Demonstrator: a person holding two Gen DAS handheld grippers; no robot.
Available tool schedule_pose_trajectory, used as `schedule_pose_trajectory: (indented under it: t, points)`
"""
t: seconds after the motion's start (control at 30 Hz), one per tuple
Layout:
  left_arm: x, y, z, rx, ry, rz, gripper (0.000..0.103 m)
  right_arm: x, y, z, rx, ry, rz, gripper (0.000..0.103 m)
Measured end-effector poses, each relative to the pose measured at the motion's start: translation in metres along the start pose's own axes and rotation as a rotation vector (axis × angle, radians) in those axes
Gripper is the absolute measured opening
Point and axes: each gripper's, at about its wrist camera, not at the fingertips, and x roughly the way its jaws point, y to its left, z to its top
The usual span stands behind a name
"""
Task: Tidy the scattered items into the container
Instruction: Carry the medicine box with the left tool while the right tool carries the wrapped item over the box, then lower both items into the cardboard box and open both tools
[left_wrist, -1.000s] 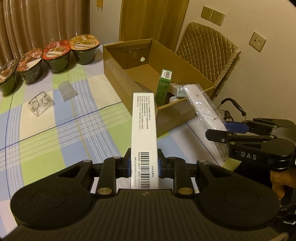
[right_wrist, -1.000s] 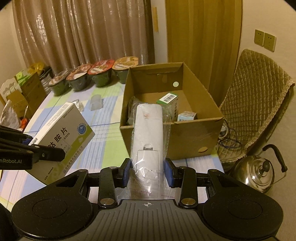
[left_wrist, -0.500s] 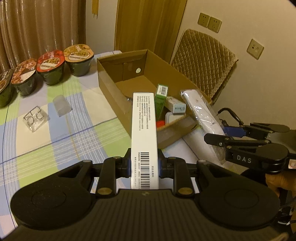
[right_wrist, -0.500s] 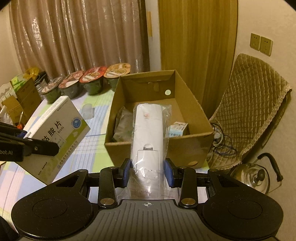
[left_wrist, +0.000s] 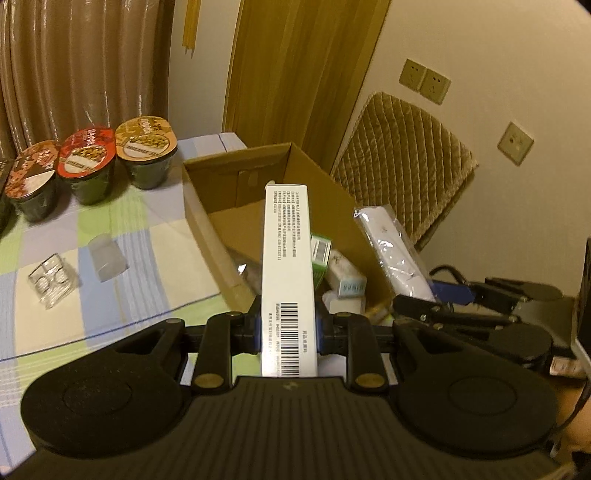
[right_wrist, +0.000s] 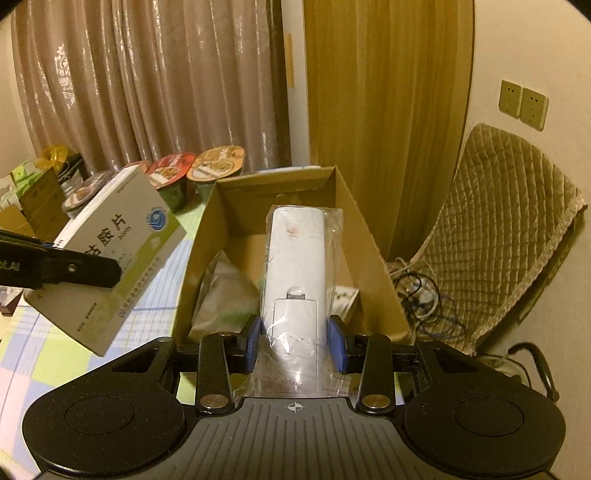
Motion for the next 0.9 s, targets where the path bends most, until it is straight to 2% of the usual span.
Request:
schedule_pose_trajectory:
  t: [0.27, 0.3, 0.33, 0.37, 0.6, 0.9]
  points:
    - [0.046, -0.004, 0.02, -0.061, -0.005, -0.031, 0.021, 0.022, -0.012, 0.018, -0.006, -0.002, -0.01, 0.041]
    - [0.053, -0.003, 0.021, -0.076, -0.009, -0.036, 0.035, 0.024, -0.014, 0.019, -0.004, -0.001, -0.011, 0.041]
    - [0.058, -0.002, 0.022, -0.088, -0.007, -0.039, 0.06, 0.026, -0.015, 0.019, -0.002, 0.001, -0.011, 0.041]
    - [0.062, -0.001, 0.022, -0.091, -0.01, -0.034, 0.065, 0.028, -0.016, 0.019, -0.002, 0.001, -0.011, 0.041]
    - [0.065, 0.01, 0.011, -0.077, -0.001, 0.009, 0.063, 0.038, -0.021, 0.014, -0.001, 0.02, -0.01, 0.041]
    - [0.061, 0.02, -0.004, -0.095, 0.016, 0.017, 0.063, 0.047, -0.018, 0.018, -0.014, 0.026, -0.002, 0.041]
